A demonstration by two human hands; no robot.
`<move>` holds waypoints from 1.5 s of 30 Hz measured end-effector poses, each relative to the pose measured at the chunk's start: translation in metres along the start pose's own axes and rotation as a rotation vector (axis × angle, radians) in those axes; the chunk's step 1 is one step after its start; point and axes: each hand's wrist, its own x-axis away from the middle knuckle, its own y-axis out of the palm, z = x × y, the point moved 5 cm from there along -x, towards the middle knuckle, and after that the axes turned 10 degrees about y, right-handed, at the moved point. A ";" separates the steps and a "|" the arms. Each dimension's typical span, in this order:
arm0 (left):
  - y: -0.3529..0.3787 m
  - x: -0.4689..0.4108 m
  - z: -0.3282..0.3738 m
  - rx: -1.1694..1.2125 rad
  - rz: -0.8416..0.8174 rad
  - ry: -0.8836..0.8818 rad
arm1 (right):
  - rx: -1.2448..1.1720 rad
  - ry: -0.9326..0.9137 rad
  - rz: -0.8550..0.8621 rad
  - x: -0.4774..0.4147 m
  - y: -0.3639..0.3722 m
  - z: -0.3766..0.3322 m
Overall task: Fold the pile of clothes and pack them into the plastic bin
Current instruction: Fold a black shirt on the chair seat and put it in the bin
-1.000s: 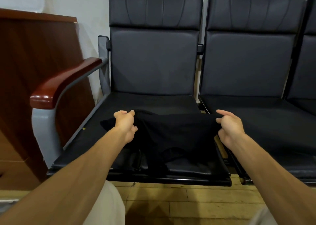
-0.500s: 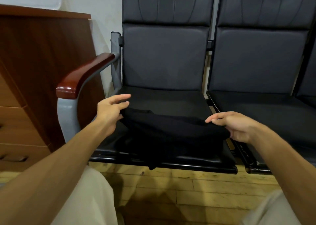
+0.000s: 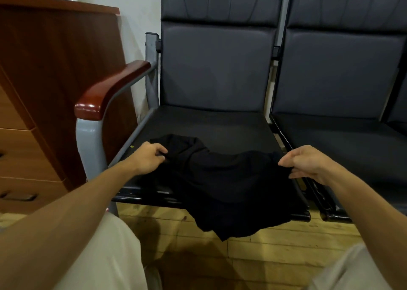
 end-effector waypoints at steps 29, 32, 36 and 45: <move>-0.005 -0.001 -0.001 0.002 0.240 -0.224 | 0.246 -0.014 0.124 -0.012 -0.016 0.019; -0.010 0.002 0.021 -0.108 0.254 0.036 | 0.558 -0.145 0.192 -0.011 -0.016 0.017; 0.017 0.009 0.033 -0.044 -0.200 0.286 | 0.708 -0.448 0.144 0.002 -0.001 0.002; 0.026 0.004 0.004 -0.094 -0.398 0.307 | 0.987 -0.406 -0.285 0.002 0.021 0.005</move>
